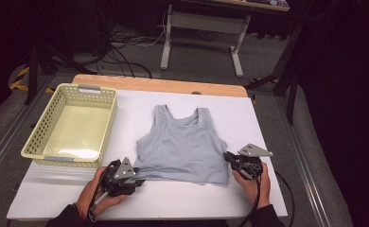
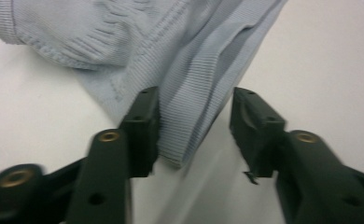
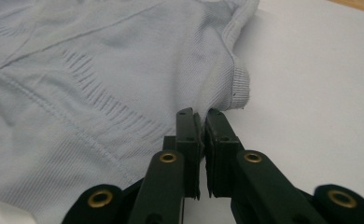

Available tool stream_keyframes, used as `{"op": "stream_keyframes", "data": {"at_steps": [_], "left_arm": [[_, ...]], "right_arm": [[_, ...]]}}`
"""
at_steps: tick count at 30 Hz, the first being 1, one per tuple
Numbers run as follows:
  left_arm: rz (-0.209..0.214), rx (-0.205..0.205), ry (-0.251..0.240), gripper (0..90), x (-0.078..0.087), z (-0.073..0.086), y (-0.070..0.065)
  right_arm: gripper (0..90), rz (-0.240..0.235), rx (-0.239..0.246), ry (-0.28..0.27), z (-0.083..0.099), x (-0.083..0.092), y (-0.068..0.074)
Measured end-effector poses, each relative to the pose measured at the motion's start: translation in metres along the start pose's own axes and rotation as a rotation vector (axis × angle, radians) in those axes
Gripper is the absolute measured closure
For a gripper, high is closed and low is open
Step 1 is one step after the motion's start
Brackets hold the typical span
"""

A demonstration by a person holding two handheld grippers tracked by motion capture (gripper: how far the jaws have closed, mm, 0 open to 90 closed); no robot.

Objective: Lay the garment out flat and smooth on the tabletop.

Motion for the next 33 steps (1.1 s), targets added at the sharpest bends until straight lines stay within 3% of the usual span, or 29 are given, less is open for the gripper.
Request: {"op": "stream_keyframes", "data": {"at_steps": [5, 7, 13, 19, 24, 29, 33], "left_arm": [[-0.033, -0.02, 0.016, 81.9, 0.001, 0.0, 0.004], [-0.026, -0.028, 0.013, 83.8, 0.001, -0.001, 0.006], [-0.015, -0.047, 0.013, 85.2, 0.004, 0.0, 0.006], [-0.014, -0.044, -0.001, 85.3, 0.01, 0.0, 0.006], [-0.01, -0.047, -0.009, 85.3, 0.013, 0.0, 0.004], [-0.006, -0.048, -0.005, 85.2, 0.012, 0.001, 0.004], [-0.002, -0.053, -0.005, 85.2, 0.011, 0.001, 0.004]], "right_arm": [[74.6, 0.014, -0.012, 0.011, 0.005, -0.008, 0.0], [69.9, 0.016, -0.013, -0.011, 0.002, -0.008, 0.0], [54.9, 0.04, -0.037, -0.05, -0.006, -0.005, -0.002], [47.6, 0.036, -0.063, -0.104, -0.015, 0.001, -0.003], [37.8, 0.019, -0.045, -0.151, -0.024, 0.009, 0.007], [33.4, 0.007, 0.0, -0.156, -0.025, 0.01, 0.016], [29.6, -0.005, 0.0, -0.158, -0.026, 0.008, 0.018]]}}
Point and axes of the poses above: each handheld gripper's, and its own axes: x roughly backward along the jaws, z roughly out of its underside, y roughly to its left, the point moved 8 cm from there along -x, roughly forward along the jaws, and after that the axes turned 14 degrees about z, right-handed, at the moved point
